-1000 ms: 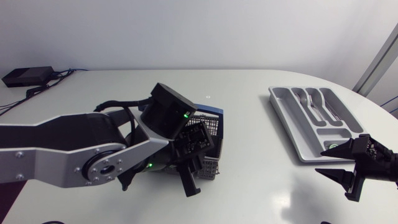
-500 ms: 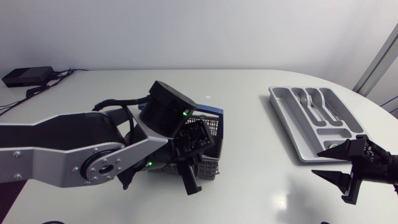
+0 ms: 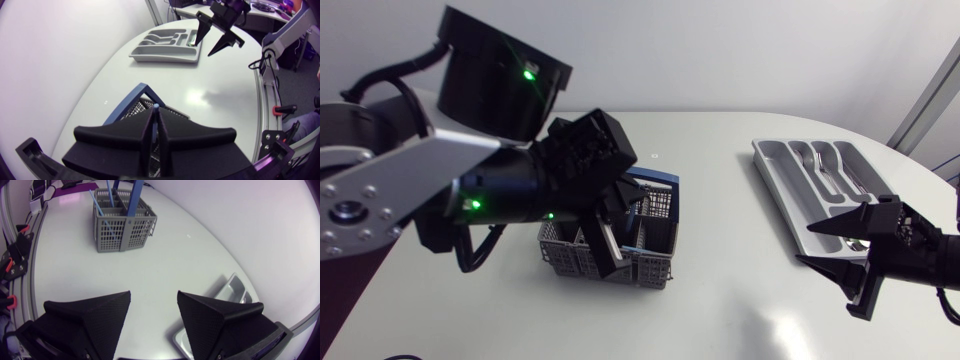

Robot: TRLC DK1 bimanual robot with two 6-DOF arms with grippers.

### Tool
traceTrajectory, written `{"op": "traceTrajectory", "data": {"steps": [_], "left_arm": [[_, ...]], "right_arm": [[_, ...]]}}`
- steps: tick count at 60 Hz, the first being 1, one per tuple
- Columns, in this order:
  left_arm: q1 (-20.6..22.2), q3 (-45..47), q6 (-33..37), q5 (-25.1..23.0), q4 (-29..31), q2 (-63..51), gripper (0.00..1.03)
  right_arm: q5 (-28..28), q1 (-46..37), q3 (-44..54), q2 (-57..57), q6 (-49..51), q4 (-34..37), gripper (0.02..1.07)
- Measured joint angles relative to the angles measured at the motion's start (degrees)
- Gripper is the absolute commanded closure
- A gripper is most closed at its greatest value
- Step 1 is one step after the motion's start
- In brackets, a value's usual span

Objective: Unload the cutlery basket into the drawer organizer.

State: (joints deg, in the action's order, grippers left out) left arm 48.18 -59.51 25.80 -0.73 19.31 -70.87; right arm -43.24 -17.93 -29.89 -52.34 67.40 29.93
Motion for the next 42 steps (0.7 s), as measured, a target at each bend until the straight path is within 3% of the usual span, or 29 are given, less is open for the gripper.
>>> {"op": "traceTrajectory", "data": {"steps": [11,20,32,37,42], "left_arm": [[-3.41,-3.61,-5.11,-7.61,1.88,2.3,1.0],[-6.16,-4.0,-9.86,-14.97,2.34,2.36,1.0],[-7.26,-4.76,-14.91,-21.49,2.27,0.87,1.0],[-7.32,-4.98,-16.79,-23.74,2.23,-0.5,1.0],[-7.67,-5.33,-18.19,-25.51,2.12,-1.7,1.0]], "right_arm": [[3.17,14.25,-0.31,4.81,-17.05,-6.25,0.39],[9.94,27.21,-1.31,4.44,-29.77,-12.31,0.39],[13.16,37.22,-5.16,-0.55,-40.0,-17.0,0.39],[15.08,41.24,-6.47,-3.04,-42.86,-18.49,0.48],[16.15,44.61,-7.45,-4.94,-44.52,-18.91,0.49]]}}
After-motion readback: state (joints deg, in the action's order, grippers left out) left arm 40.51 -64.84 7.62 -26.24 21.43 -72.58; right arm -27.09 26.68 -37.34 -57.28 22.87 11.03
